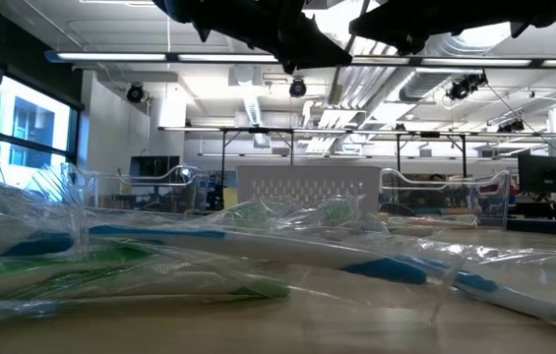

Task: Pick & Place Toothbrushes
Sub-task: Put the orange toothbrush into the right transparent bin

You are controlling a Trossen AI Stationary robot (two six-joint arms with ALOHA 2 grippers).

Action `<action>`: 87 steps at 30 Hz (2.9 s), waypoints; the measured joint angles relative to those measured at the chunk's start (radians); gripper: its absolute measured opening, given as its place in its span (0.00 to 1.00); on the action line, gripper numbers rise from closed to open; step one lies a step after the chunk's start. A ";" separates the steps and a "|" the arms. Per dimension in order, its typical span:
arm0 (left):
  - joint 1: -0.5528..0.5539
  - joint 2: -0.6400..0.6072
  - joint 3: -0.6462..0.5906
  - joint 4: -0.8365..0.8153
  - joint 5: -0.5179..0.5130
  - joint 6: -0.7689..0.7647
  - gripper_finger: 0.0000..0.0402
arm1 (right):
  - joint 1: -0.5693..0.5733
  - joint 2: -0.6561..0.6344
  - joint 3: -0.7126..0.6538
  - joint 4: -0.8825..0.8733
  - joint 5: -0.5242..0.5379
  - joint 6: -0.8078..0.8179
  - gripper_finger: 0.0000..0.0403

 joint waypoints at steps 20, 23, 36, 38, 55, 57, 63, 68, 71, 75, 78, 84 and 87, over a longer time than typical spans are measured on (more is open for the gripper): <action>0.000 -0.001 0.000 0.004 -0.003 0.004 0.15 | 0.000 0.000 0.000 -0.014 0.000 -0.002 0.09; 0.000 -0.002 0.000 0.005 -0.003 0.016 0.22 | 0.000 0.000 0.000 -0.016 0.000 -0.002 0.09; 0.000 -0.002 0.000 0.005 -0.005 0.034 0.45 | 0.000 0.000 0.000 -0.027 0.001 0.005 0.09; 0.000 -0.002 0.000 0.005 -0.005 0.034 0.45 | 0.000 0.000 0.000 -0.027 0.000 0.006 0.09; -0.001 -0.002 0.000 -0.003 -0.031 0.072 0.45 | 0.000 0.000 0.000 -0.028 0.032 0.007 0.09; -0.001 -0.002 0.000 -0.005 -0.034 0.110 0.45 | 0.000 0.000 0.000 -0.044 0.057 0.008 0.09; 0.014 -0.056 -0.010 -0.020 -0.098 0.165 0.45 | 0.000 0.000 0.000 -0.162 0.167 0.052 0.09; 0.014 -0.115 -0.093 0.031 -0.125 0.213 0.45 | -0.002 0.000 0.000 -0.204 0.238 0.056 0.09; 0.013 -0.176 -0.170 0.066 -0.127 0.214 0.45 | -0.021 0.000 0.000 -0.205 0.288 0.030 0.09; 0.014 -0.267 -0.284 0.129 -0.134 0.231 0.45 | -0.083 0.000 0.000 -0.205 0.316 0.037 0.09; 0.014 -0.352 -0.369 0.171 -0.142 0.244 0.45 | -0.126 0.000 0.001 -0.208 0.317 0.040 0.09; 0.014 -0.487 -0.501 0.230 -0.144 0.236 0.45 | -0.177 0.021 0.046 -0.257 0.316 0.024 0.09; 0.013 -0.550 -0.545 0.230 -0.145 0.213 0.45 | -0.180 0.065 0.098 -0.302 0.321 -0.028 0.09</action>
